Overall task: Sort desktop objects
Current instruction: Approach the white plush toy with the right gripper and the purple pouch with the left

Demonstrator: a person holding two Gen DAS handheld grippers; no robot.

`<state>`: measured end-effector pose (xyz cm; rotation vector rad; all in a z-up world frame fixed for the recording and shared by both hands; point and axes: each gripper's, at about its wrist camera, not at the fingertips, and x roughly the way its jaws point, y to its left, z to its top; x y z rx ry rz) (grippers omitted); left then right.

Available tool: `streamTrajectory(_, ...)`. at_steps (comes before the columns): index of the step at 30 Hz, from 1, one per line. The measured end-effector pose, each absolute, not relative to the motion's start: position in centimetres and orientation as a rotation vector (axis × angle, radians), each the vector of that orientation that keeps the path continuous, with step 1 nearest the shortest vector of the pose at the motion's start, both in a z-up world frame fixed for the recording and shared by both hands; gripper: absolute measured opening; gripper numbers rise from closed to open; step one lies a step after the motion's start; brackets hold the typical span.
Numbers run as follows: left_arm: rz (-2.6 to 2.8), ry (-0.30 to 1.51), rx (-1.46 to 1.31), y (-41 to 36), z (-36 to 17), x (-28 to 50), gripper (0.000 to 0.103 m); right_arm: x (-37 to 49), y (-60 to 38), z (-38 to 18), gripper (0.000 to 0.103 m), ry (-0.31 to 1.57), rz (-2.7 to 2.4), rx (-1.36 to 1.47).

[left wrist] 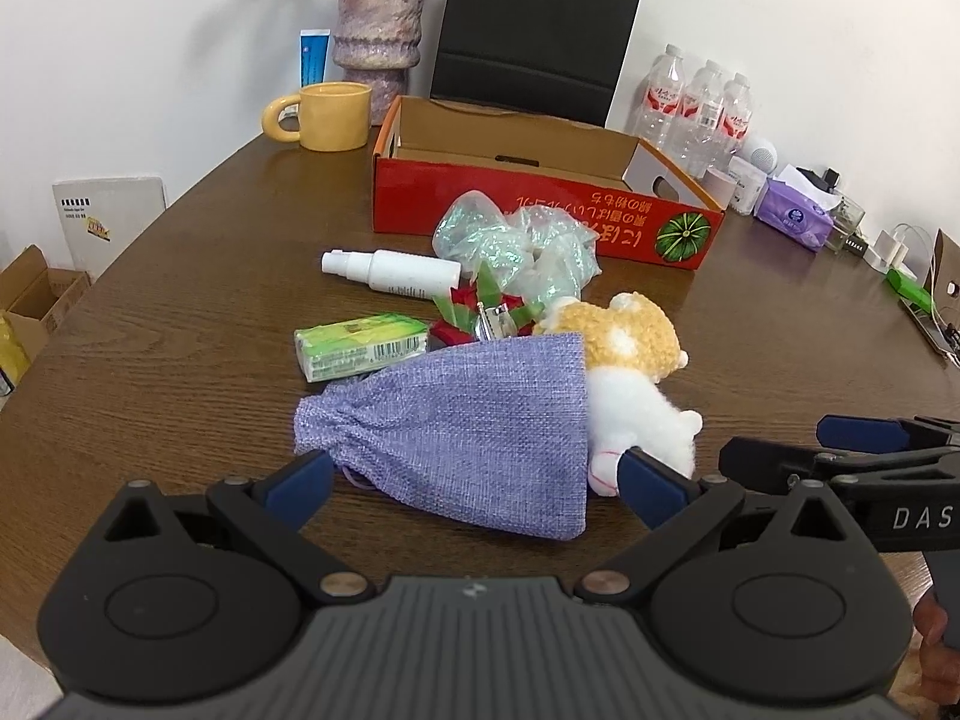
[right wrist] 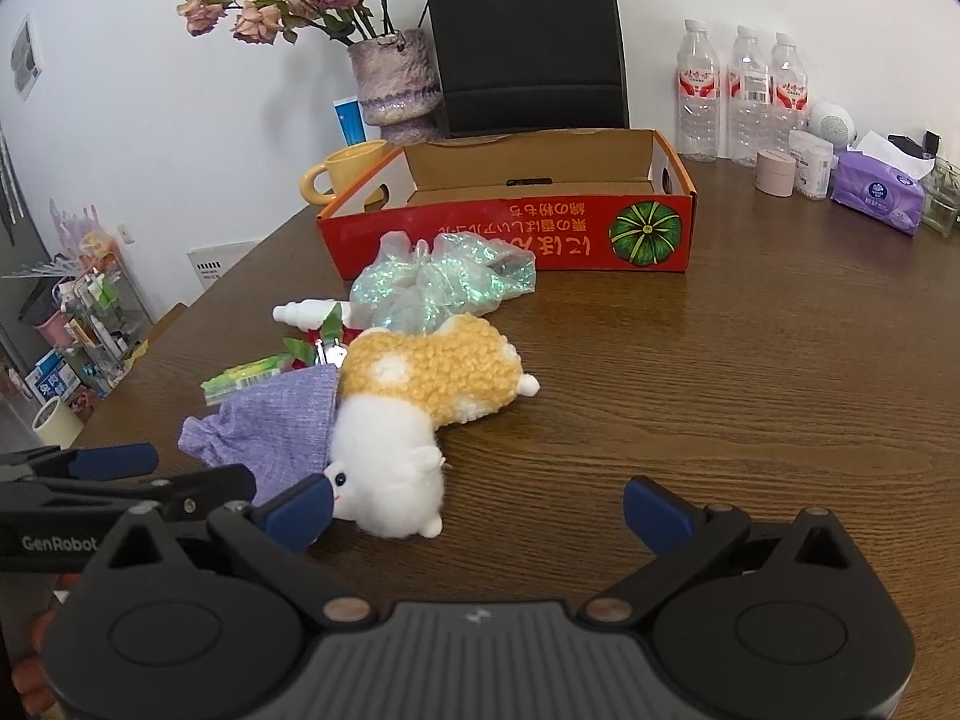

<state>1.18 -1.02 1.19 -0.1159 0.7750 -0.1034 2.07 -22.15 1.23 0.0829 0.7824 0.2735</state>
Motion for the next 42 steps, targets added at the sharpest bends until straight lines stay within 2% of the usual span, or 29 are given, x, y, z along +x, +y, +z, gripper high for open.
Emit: streamTrajectory(42, -0.083, 0.804, -0.101, -1.15, 1.53, 2.12, 0.103, 2.93, -21.85, 1.72, 0.103, 0.786, 0.272, 0.08)
